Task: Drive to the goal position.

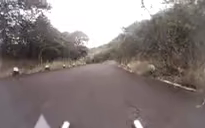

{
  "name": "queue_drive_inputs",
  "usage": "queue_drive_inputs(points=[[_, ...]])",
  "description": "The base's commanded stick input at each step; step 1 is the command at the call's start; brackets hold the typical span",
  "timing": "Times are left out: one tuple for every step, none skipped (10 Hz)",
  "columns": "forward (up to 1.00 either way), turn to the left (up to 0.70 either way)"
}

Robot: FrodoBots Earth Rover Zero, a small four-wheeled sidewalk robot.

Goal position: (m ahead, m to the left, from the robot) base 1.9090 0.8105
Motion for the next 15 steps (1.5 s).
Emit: queue_drive_inputs(points=[[0.5, -0.5], [0.5, -0.33], [0.5, -0.12], [0.5, 0.0], [0.5, 0.0], [0.5, 0.0], [0.5, 0.0], [0.5, 0.0], [0.5, 0.0], [0.5, 0.0], [0.5, 0.0], [0.5, 0.0], [0.5, 0.0], [0.5, 0.0], [0.5, 0.0]])
